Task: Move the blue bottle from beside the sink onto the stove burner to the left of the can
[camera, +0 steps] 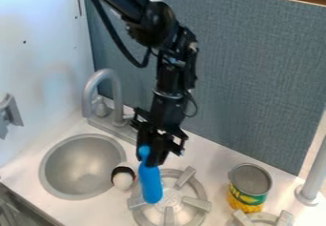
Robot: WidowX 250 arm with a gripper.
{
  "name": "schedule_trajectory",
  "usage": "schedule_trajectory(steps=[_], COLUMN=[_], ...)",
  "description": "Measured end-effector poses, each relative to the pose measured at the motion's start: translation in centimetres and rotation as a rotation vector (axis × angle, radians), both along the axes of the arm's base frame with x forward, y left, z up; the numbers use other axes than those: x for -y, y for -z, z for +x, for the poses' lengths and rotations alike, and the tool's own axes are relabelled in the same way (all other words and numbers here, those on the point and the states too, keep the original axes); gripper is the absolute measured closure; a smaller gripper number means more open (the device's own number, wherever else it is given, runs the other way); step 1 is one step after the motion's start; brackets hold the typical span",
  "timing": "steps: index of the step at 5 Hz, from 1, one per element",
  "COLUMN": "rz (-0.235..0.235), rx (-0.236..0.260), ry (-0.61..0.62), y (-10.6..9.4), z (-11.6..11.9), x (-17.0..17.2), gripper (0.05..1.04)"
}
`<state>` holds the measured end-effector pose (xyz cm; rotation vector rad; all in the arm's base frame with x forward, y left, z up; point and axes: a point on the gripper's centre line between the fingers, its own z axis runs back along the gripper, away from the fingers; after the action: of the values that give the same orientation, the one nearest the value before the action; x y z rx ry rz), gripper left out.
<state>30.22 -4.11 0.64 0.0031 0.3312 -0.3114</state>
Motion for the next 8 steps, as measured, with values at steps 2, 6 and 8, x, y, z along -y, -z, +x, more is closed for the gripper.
schedule_trajectory(steps=[2,6,8], rz=[-0.016,0.037,0.013], rx=[0.049,0.045,0.018], ry=[0.013,0.003,-0.017], y=[0.6,2.5,2.7], z=[1.5,2.4,2.3], x=[1.1,1.5,2.0], gripper=[0.761,0.761,0.702])
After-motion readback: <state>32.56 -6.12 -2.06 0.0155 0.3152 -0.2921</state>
